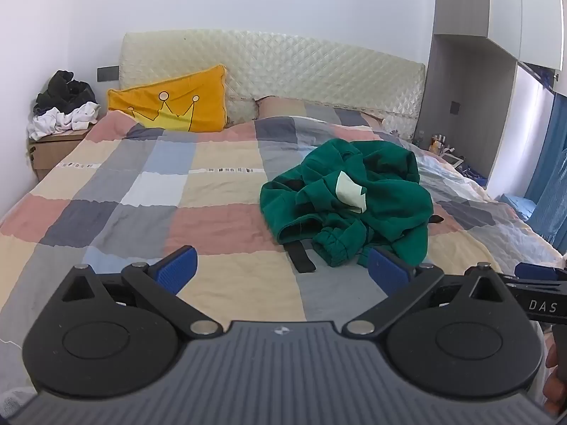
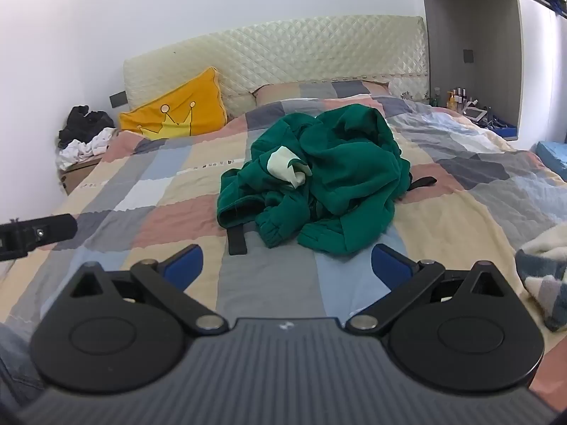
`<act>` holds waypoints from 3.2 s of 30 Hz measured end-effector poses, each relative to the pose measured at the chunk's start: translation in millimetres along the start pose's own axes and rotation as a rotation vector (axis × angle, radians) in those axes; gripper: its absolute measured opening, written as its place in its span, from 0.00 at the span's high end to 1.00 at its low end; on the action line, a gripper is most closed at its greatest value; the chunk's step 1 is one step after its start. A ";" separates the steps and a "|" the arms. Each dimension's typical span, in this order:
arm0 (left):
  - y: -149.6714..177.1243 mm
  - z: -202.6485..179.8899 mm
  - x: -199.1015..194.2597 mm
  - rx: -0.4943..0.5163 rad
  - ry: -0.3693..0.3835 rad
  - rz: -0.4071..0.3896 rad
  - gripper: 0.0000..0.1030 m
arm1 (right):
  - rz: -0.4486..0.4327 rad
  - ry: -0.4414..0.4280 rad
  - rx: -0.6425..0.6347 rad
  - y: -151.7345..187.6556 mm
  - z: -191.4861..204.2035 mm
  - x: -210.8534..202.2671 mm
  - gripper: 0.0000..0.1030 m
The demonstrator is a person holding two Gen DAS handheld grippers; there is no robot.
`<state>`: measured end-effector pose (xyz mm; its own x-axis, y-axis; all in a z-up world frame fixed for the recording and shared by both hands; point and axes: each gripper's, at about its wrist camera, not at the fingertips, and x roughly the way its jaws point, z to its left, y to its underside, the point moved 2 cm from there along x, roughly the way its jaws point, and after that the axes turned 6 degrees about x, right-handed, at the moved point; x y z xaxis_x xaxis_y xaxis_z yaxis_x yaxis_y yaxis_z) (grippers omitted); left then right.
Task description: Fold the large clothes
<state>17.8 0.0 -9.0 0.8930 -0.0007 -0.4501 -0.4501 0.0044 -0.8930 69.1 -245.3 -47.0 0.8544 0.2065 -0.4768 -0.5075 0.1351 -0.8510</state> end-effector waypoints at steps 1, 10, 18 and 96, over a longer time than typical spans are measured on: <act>-0.1 0.0 -0.1 -0.001 0.001 -0.005 0.00 | -0.002 0.001 -0.001 0.3 0.0 -0.2 0.00; 0.0 0.9 -0.5 -0.008 -0.001 -0.008 0.00 | -0.008 0.002 0.001 3.0 -1.7 -2.1 0.00; -1.3 -2.3 0.7 -0.005 0.003 -0.006 0.00 | -0.012 0.000 0.006 1.8 -2.8 0.8 0.00; -1.9 -18.0 9.8 0.046 0.044 -0.019 0.00 | -0.013 0.007 0.030 4.3 -5.6 3.0 0.00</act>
<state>27.5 -18.0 -11.7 0.8999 -0.0451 -0.4338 -0.4317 0.0496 -0.9006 70.1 -249.6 -53.4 0.8618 0.1980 -0.4670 -0.4992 0.1672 -0.8502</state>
